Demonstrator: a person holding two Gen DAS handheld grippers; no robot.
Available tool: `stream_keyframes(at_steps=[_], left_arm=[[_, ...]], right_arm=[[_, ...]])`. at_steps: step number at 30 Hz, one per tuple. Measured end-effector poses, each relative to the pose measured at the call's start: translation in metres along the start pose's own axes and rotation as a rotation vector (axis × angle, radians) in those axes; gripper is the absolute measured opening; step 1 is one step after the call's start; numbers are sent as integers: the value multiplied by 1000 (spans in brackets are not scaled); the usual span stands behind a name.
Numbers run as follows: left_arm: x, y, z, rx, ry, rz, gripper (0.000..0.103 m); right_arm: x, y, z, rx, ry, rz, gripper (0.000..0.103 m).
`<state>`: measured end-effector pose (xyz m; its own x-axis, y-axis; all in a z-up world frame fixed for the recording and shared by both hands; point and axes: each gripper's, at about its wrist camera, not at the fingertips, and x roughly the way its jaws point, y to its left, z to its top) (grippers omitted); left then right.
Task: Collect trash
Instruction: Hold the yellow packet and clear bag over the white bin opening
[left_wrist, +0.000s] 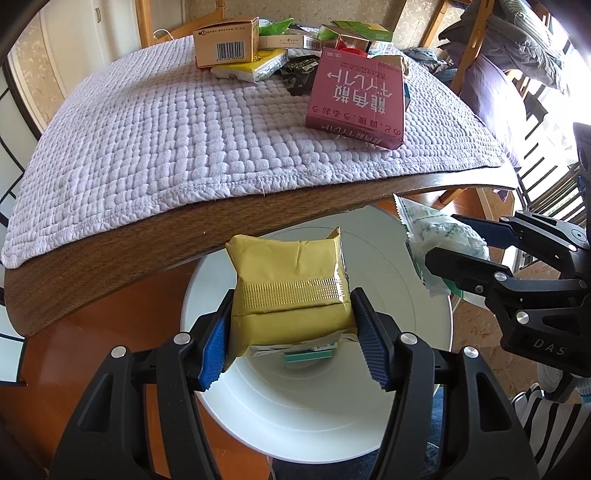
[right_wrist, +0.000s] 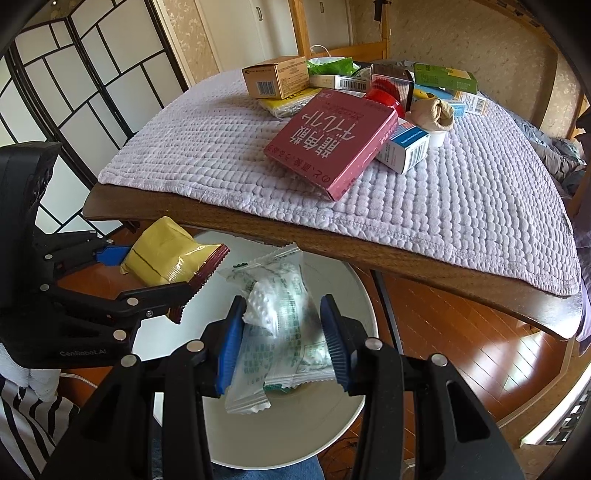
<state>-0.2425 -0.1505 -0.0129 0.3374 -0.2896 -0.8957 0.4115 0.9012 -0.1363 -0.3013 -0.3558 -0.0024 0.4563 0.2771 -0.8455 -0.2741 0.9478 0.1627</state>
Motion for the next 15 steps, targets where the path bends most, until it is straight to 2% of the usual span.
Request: stream_keyframes(at_steps=[6, 15], left_arm=[[4, -3, 0, 1, 4, 1, 62], [7, -6, -3, 4, 10, 3, 62]], right_arm=[[7, -1, 0, 0, 10, 10, 37], [10, 1, -3, -4, 15, 19, 35]])
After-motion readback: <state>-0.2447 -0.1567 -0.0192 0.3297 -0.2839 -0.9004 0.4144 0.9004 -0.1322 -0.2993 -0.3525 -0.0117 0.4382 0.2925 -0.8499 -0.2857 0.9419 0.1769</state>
